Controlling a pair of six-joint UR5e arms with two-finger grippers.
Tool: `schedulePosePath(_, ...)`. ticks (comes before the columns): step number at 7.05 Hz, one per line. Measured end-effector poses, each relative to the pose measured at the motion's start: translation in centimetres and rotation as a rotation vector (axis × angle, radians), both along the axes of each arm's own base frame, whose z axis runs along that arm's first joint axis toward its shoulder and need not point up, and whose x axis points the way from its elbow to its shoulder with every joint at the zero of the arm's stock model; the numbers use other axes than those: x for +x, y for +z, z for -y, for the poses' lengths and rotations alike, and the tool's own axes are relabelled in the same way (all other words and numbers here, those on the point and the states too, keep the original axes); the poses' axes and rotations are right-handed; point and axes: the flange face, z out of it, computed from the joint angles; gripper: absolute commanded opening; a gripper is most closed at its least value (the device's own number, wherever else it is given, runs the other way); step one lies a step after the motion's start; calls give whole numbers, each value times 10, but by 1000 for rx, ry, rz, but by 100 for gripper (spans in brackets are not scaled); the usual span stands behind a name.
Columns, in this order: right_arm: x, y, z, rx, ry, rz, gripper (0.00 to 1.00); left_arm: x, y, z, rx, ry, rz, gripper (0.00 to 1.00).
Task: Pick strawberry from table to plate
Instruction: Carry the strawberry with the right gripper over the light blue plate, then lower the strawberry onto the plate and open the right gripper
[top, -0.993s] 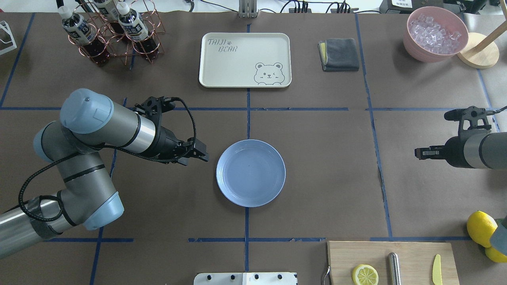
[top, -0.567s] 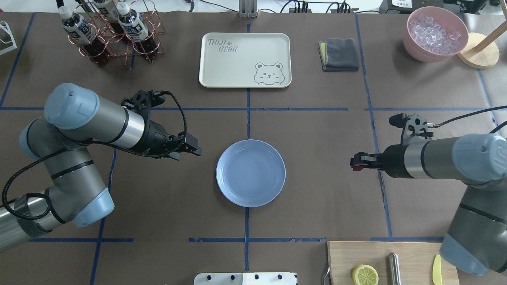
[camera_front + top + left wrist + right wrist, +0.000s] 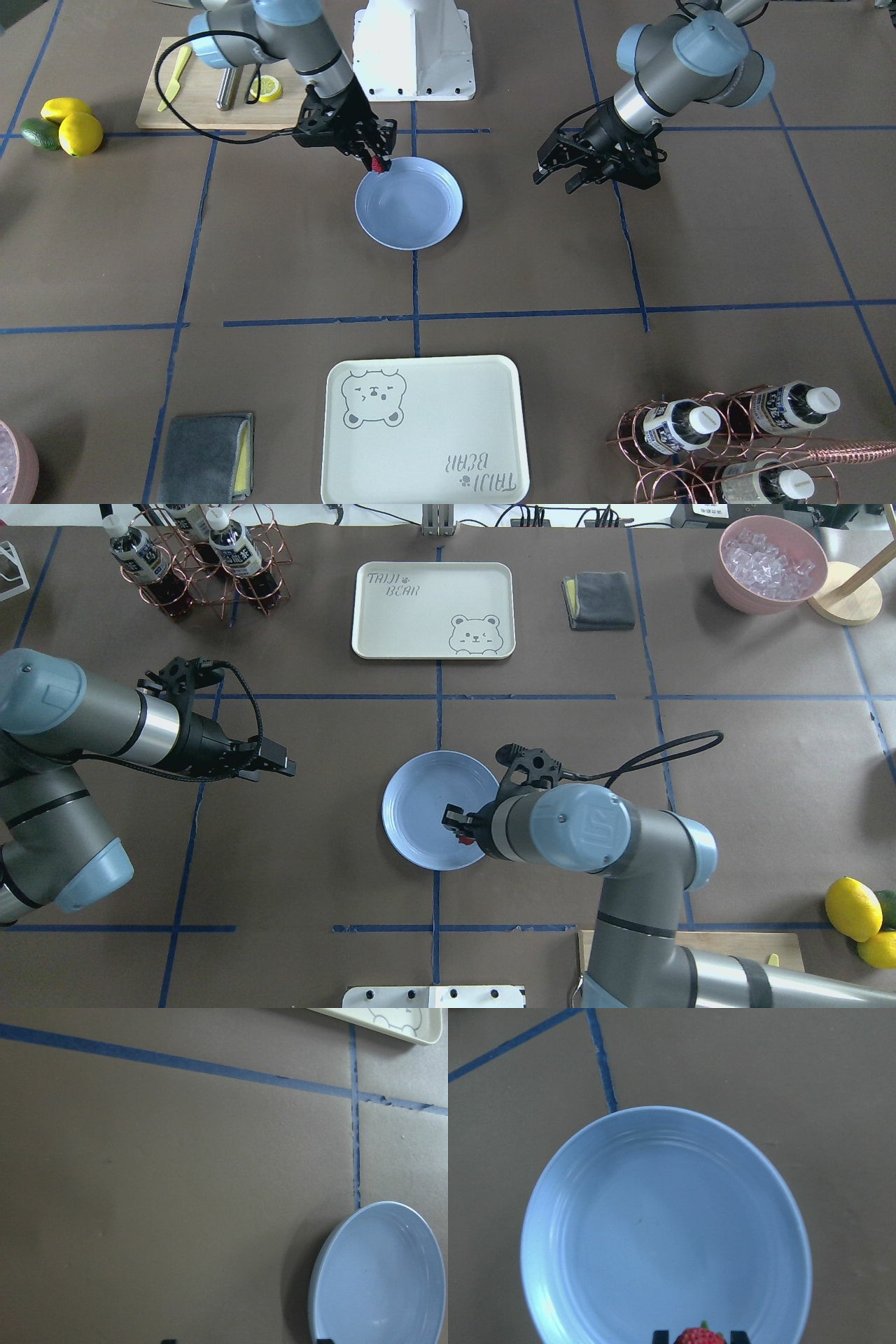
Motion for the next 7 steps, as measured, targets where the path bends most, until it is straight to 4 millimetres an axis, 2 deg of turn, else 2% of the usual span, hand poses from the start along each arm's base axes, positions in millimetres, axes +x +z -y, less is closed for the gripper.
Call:
schedulePosePath(1,-22,-10,2,-23,23,-18,0,-1,2,-1,1,1,3,73)
schedulePosePath(2,-33,-11,5,-27,40,-34,0,0,3,-1,2,0,5,73)
schedulePosePath(7,-54,1,18,-10,95,-92,0,2,-2,-1,4,-4,-2,75)
